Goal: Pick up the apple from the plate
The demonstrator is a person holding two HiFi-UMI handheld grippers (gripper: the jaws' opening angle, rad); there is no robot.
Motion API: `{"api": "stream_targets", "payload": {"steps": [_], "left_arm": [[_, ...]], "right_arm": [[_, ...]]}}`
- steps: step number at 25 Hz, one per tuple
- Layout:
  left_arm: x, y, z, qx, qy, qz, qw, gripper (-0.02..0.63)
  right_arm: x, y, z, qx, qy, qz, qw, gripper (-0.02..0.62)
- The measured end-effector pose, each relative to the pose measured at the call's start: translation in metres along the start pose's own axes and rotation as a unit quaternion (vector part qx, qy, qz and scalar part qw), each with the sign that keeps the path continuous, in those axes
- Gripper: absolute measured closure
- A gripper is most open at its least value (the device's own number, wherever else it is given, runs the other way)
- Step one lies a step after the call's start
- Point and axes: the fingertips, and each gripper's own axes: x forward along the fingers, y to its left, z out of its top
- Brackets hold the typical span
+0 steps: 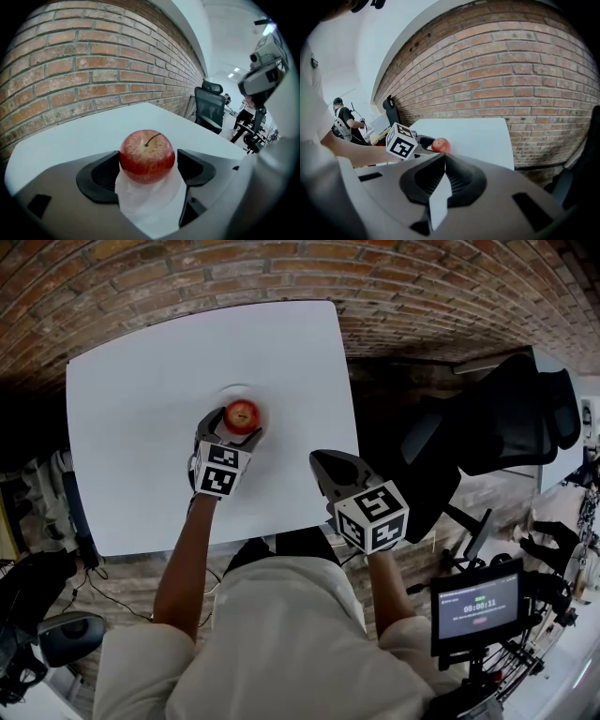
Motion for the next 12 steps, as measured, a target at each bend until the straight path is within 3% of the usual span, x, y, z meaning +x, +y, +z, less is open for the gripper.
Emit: {"api": "stream_targets", "payload": {"steps": [12], "left_arm": [[0.0027, 0.0025, -0.0027, 0.014, 0.005, 0.018, 0.9997, 0.241]], "right_arm": [[-0.0049, -0.0043, -0.0012, 0.003, -0.005, -0.003, 1.0, 0.591]]}}
